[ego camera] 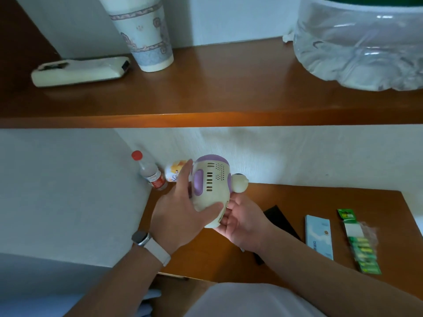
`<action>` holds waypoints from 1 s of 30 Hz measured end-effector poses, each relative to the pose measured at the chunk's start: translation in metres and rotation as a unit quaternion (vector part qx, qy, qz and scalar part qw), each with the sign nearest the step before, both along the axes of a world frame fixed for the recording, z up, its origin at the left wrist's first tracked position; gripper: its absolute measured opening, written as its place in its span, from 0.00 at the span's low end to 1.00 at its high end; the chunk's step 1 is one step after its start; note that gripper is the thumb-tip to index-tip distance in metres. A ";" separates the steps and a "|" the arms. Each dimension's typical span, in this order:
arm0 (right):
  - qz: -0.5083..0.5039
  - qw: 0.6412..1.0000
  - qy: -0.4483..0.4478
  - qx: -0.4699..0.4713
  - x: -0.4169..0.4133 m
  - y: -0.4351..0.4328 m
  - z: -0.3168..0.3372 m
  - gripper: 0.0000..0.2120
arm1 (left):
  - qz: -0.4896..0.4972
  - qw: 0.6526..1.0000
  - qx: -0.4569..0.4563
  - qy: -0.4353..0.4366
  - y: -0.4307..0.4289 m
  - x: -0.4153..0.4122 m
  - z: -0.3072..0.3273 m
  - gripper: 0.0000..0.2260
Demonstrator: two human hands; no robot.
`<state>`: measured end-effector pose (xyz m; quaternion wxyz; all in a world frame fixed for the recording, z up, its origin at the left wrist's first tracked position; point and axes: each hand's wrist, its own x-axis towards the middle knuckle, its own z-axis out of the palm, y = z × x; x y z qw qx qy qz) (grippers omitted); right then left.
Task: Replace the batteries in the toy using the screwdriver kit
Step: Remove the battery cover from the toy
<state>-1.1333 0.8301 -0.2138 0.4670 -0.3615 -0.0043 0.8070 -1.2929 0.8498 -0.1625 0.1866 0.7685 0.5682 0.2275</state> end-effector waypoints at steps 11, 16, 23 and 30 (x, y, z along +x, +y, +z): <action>-0.046 0.991 0.128 -0.016 -0.022 0.007 0.003 0.13 | -0.003 0.964 0.168 0.204 -0.002 -0.003 0.021 0.43; -0.035 0.986 0.157 -0.032 -0.024 0.004 0.003 0.14 | 0.006 0.964 0.163 0.212 -0.003 -0.005 0.019 0.42; -0.031 0.985 0.160 -0.065 -0.018 0.004 0.000 0.18 | 0.013 0.966 0.157 0.205 0.000 -0.004 0.015 0.42; -0.027 0.981 0.168 -0.091 -0.019 -0.003 -0.008 0.18 | 0.010 0.962 0.151 0.226 0.005 0.004 0.007 0.43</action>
